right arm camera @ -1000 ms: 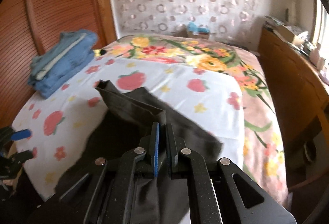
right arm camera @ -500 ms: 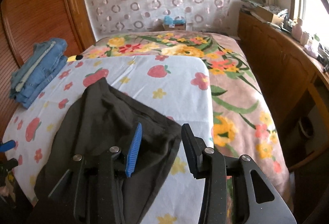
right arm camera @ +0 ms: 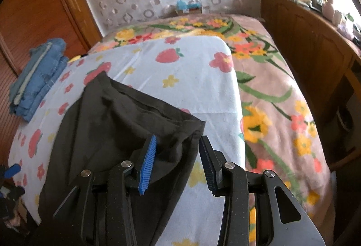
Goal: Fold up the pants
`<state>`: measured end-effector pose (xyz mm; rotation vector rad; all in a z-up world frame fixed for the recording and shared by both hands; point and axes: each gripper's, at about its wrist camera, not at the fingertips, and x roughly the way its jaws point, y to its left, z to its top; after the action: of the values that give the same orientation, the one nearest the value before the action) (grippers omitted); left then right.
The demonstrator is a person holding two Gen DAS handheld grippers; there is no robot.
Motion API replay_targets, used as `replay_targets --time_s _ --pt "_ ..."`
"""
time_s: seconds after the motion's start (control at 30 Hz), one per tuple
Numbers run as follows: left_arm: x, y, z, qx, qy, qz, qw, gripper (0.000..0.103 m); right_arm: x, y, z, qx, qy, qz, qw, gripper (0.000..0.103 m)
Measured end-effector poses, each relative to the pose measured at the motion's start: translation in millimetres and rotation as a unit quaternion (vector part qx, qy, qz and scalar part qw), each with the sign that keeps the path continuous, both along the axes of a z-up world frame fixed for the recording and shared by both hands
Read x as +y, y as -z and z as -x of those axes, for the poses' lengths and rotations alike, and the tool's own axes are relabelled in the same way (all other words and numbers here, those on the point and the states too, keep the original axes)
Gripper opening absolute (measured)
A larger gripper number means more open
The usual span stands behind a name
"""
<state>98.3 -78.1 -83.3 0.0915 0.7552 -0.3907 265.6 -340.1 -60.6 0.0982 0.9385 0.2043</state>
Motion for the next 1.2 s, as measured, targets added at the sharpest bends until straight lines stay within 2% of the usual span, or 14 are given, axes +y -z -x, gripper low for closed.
replay_targets --time_s 0.03,0.07,0.17,0.2,0.27,0.33,0.37,0.4,0.43,0.47,0.63,0.87,1.07,1.2 --pt "-0.1 0.0 0.0 0.000 0.000 0.000 1.0000 0.056 0.8 0.1 -2.3 0.001 -0.002 0.004 1.000 0.010" --pt "-0.2 0.1 -0.1 0.000 -0.001 0.000 1.0000 0.056 2.3 -0.5 -3.4 0.001 -0.009 0.006 1.000 0.004" --pt "-0.6 0.8 -0.4 0.001 -0.003 0.001 1.0000 0.056 8.7 -14.8 3.0 -0.043 -0.030 0.015 0.999 0.002" --pt "-0.9 1.7 -0.6 0.002 -0.003 0.002 1.0000 0.056 8.3 -24.4 8.0 -0.070 -0.032 0.015 0.997 0.002" --pt "-1.5 2.5 -0.4 0.002 -0.004 0.003 1.0000 0.056 4.2 -33.4 12.6 -0.099 -0.018 0.024 0.995 0.002" --pt "-1.7 2.8 -0.2 0.002 -0.001 0.003 1.0000 0.056 -0.8 -33.2 10.8 -0.103 0.004 0.052 0.993 0.002" --pt "-2.1 3.2 0.1 0.002 0.000 0.002 1.0000 0.056 -2.3 -30.2 9.1 -0.094 0.007 0.058 0.994 0.003" --pt "-2.3 3.6 0.1 0.002 0.000 0.002 1.0000 0.056 -3.6 -26.4 7.1 -0.082 0.007 0.058 0.995 0.009" --pt "-2.5 3.7 0.2 0.002 0.001 0.002 1.0000 0.056 -6.2 -21.6 5.9 -0.067 0.010 0.060 0.996 0.027" --pt "-2.4 3.4 0.4 0.002 0.003 0.002 1.0000 0.056 -9.6 -19.9 5.3 -0.062 0.017 0.063 0.996 0.035" --pt "-6.6 3.4 -1.1 0.004 0.009 0.001 0.9999 0.056 -18.6 -27.2 31.7 -0.061 0.016 0.039 0.997 0.035" --pt "-20.1 -5.6 -0.8 0.004 0.038 0.020 0.9991 0.056 2.6 -43.4 112.3 -0.086 -0.023 0.027 0.996 0.035" --pt "-39.7 -10.9 -2.2 0.005 0.067 0.024 0.9974 0.052 22.5 -28.1 163.7 -0.081 -0.041 0.005 0.996 0.035" --pt "-51.6 -4.9 -4.3 0.019 0.080 0.019 0.9964 0.049 29.7 -19.2 180.0 -0.078 -0.037 0.008 0.996 0.035"
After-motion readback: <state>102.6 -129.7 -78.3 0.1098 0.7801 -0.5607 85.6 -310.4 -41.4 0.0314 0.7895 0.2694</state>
